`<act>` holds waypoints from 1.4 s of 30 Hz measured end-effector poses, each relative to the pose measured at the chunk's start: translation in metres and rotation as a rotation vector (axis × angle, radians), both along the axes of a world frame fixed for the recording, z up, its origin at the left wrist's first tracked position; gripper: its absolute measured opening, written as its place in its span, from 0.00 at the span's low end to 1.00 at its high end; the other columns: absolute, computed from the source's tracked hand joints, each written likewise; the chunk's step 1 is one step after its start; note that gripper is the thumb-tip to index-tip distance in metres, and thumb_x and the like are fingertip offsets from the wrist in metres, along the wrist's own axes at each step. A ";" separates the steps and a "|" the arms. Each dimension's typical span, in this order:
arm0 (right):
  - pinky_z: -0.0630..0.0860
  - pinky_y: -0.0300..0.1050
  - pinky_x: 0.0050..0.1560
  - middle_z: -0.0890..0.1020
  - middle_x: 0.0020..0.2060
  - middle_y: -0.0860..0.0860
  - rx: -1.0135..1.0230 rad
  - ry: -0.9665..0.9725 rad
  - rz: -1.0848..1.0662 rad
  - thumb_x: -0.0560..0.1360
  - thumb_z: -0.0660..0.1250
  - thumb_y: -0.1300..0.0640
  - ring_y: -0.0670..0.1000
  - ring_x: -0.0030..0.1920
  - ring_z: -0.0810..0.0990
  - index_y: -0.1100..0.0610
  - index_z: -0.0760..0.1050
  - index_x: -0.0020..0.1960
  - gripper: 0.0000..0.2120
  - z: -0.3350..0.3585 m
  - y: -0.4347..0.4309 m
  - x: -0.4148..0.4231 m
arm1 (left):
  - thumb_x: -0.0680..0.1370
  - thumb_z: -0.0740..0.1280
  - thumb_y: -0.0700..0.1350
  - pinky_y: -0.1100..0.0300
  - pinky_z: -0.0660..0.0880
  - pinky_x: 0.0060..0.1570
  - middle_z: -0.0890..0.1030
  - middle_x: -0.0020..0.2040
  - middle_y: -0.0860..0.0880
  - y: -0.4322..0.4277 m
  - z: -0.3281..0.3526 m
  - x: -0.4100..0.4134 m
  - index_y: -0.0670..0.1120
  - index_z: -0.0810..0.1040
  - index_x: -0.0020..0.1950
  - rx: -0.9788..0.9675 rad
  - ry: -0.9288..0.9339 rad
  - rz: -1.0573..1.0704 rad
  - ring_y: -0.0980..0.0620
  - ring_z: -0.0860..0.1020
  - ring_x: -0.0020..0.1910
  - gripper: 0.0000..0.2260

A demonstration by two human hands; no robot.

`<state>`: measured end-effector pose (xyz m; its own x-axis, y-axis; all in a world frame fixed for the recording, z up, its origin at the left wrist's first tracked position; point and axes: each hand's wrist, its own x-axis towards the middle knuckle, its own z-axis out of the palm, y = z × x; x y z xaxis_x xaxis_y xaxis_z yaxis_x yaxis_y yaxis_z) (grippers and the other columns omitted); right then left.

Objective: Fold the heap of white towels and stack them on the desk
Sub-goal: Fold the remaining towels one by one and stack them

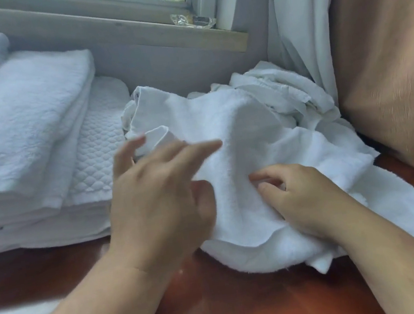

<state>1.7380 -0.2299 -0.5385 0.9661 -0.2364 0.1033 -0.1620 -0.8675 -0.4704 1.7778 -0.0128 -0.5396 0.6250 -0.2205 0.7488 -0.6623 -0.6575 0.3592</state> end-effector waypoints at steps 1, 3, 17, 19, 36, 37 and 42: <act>0.69 0.29 0.49 0.81 0.54 0.34 -0.021 -0.010 -0.013 0.80 0.61 0.49 0.36 0.54 0.78 0.39 0.77 0.66 0.16 0.000 -0.001 0.001 | 0.71 0.58 0.49 0.52 0.66 0.64 0.85 0.42 0.57 -0.001 0.003 -0.004 0.58 0.85 0.55 0.065 0.069 0.016 0.53 0.82 0.43 0.20; 0.69 0.33 0.50 0.81 0.59 0.37 -0.047 -0.028 -0.044 0.81 0.60 0.50 0.42 0.58 0.78 0.39 0.76 0.67 0.17 0.000 -0.001 0.001 | 0.74 0.54 0.57 0.56 0.69 0.47 0.82 0.34 0.55 -0.001 0.004 -0.008 0.59 0.85 0.49 0.224 0.280 0.118 0.51 0.80 0.38 0.19; 0.49 0.41 0.74 0.51 0.76 0.29 0.032 0.300 0.485 0.55 0.76 0.30 0.30 0.75 0.44 0.24 0.57 0.73 0.50 0.006 0.006 -0.011 | 0.76 0.50 0.63 0.48 0.68 0.56 0.71 0.61 0.54 0.003 -0.020 0.016 0.56 0.79 0.60 0.432 0.453 0.189 0.50 0.67 0.61 0.24; 0.47 0.40 0.75 0.52 0.77 0.32 -0.009 0.259 0.472 0.61 0.79 0.35 0.33 0.76 0.45 0.28 0.59 0.75 0.49 0.004 0.005 -0.009 | 0.74 0.45 0.65 0.47 0.66 0.58 0.72 0.62 0.54 0.004 -0.021 0.017 0.56 0.79 0.61 0.402 0.477 0.152 0.50 0.67 0.64 0.29; 0.57 0.47 0.77 0.63 0.74 0.36 -0.213 0.055 0.369 0.61 0.58 0.18 0.43 0.77 0.58 0.38 0.71 0.71 0.44 -0.013 0.022 -0.098 | 0.75 0.55 0.70 0.51 0.71 0.55 0.70 0.59 0.55 0.097 -0.033 -0.101 0.64 0.69 0.65 0.582 0.491 0.052 0.48 0.70 0.56 0.21; 0.53 0.50 0.78 0.57 0.73 0.33 -0.281 0.105 0.374 0.60 0.58 0.17 0.42 0.78 0.54 0.35 0.67 0.73 0.45 -0.013 0.020 -0.103 | 0.77 0.56 0.68 0.51 0.71 0.54 0.72 0.57 0.56 0.101 -0.032 -0.109 0.62 0.71 0.62 0.565 0.491 0.038 0.49 0.71 0.55 0.18; 0.72 0.46 0.42 0.77 0.34 0.42 -0.024 -0.075 0.389 0.69 0.58 0.35 0.43 0.37 0.75 0.48 0.71 0.34 0.17 -0.013 0.045 -0.129 | 0.78 0.65 0.61 0.53 0.72 0.55 0.72 0.49 0.56 0.118 -0.016 -0.142 0.55 0.71 0.46 0.530 0.576 -0.114 0.52 0.73 0.53 0.11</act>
<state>1.6089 -0.1849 -0.5517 0.9726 0.1488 0.1783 0.2148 -0.8682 -0.4472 1.6358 0.1048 -0.5554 0.8346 -0.5433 0.0910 -0.5407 -0.7765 0.3236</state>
